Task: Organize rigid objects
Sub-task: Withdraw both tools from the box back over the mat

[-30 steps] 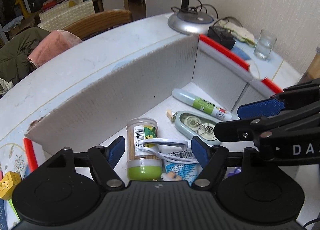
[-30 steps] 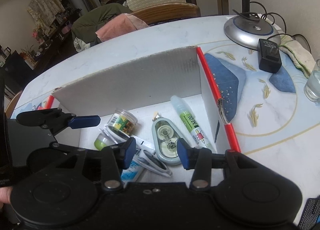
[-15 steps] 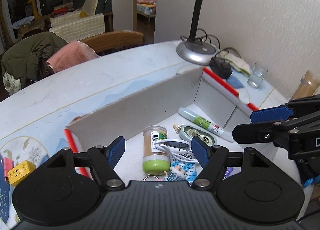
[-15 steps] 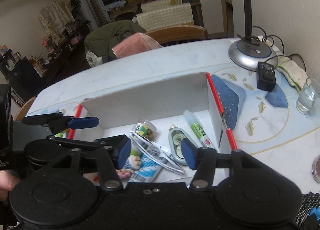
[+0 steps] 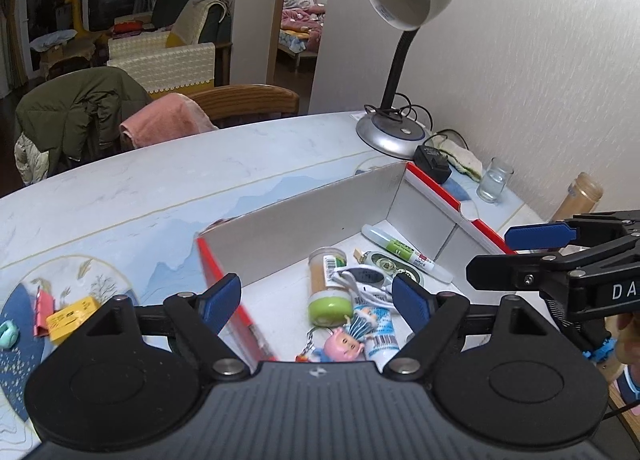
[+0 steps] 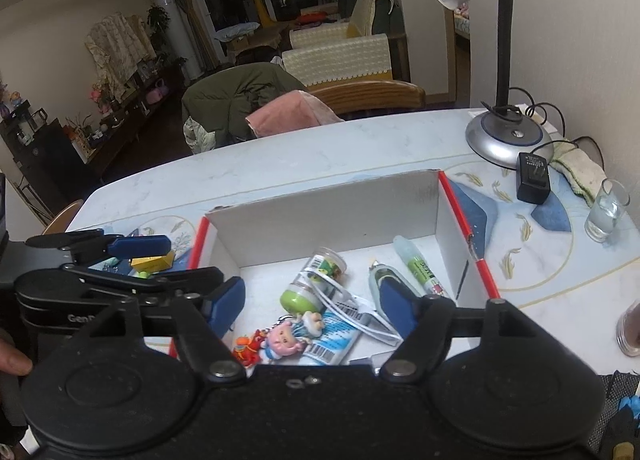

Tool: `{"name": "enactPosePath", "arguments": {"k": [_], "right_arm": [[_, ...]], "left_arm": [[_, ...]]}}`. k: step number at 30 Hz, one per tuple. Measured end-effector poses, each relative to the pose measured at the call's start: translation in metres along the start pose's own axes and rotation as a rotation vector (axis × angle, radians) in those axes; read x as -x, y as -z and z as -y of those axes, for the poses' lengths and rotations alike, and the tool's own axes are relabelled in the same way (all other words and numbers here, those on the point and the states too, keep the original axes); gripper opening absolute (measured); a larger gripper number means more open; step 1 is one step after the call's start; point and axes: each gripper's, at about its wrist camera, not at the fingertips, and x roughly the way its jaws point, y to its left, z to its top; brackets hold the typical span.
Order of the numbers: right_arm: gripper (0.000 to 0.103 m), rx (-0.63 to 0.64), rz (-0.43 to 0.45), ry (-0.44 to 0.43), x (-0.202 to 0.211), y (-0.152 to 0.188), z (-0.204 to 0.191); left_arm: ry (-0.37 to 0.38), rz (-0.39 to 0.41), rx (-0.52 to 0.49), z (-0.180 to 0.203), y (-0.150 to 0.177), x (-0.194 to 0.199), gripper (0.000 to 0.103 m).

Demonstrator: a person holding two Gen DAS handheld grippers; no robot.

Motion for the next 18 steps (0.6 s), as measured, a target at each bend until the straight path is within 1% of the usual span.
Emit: {"name": "enactPosePath", "arguments": {"k": [2, 5, 7, 10, 14, 16, 17, 18], "right_arm": [[0.085, 0.0, 0.015, 0.008, 0.003, 0.003, -0.008], [0.088, -0.003, 0.024, 0.004, 0.006, 0.007, -0.019], [0.093, -0.001, 0.03, 0.001, 0.006, 0.009, -0.027], [0.094, 0.01, 0.023, -0.004, 0.005, 0.014, -0.043], [0.097, 0.028, 0.018, -0.011, 0.002, 0.02, -0.067], [0.098, 0.033, 0.013, -0.02, -0.001, 0.022, -0.078], [0.098, 0.036, 0.011, -0.023, -0.002, 0.023, -0.084], [0.099, 0.039, 0.009, -0.026, -0.004, 0.024, -0.09]], "left_arm": [[-0.001, 0.005, 0.007, -0.007, 0.005, 0.009, 0.084], [-0.018, 0.01, 0.017, -0.019, 0.014, 0.021, 0.086], [-0.016, 0.006, 0.026, -0.028, 0.02, 0.028, 0.086], [-0.015, -0.002, 0.045, -0.043, 0.031, 0.036, 0.089], [-0.014, 0.005, 0.095, -0.07, 0.046, 0.049, 0.09], [-0.03, 0.012, 0.115, -0.083, 0.054, 0.056, 0.096], [-0.039, 0.016, 0.124, -0.09, 0.057, 0.059, 0.103], [-0.047, 0.025, 0.132, -0.097, 0.06, 0.063, 0.103]]}}
